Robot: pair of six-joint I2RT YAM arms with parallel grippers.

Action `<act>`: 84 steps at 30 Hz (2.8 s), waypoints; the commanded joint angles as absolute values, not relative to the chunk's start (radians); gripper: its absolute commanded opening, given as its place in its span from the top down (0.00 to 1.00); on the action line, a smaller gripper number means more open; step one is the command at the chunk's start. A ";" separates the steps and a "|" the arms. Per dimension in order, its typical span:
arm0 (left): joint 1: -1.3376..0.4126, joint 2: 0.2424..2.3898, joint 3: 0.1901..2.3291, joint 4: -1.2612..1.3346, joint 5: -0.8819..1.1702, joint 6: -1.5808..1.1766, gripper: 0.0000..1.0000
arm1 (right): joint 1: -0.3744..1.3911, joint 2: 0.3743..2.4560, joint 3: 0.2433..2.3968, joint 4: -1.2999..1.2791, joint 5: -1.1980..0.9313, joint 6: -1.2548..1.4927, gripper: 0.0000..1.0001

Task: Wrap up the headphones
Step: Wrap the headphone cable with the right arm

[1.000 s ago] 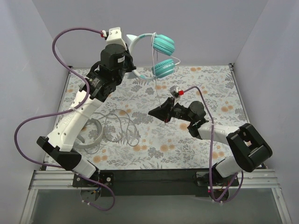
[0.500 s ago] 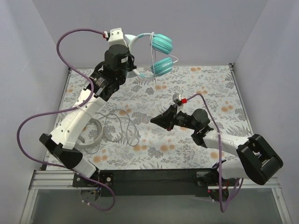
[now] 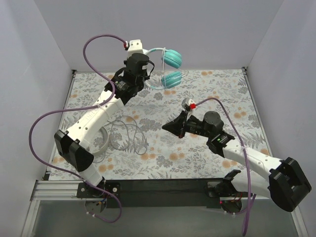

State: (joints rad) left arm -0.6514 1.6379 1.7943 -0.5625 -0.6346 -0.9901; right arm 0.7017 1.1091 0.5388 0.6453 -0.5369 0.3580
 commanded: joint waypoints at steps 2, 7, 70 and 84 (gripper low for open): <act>-0.653 1.632 1.783 -0.497 -0.684 -0.991 1.00 | 0.710 1.083 0.734 0.309 -0.448 0.200 0.99; -0.657 1.663 1.755 -0.525 -0.695 -1.000 1.00 | 0.712 1.107 0.862 0.072 -0.339 0.092 0.99; -0.841 1.566 1.497 -0.601 -0.660 -0.985 1.00 | 0.678 1.312 1.391 -0.336 0.170 -0.233 0.98; -0.842 1.569 1.497 -0.601 -0.669 -0.982 1.00 | 0.675 1.322 1.437 -0.374 0.175 -0.252 0.92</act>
State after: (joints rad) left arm -0.8337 1.6390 1.4967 -0.6216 -0.6468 -0.9810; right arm 0.6807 1.3247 1.3846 -0.4129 0.1570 -0.2405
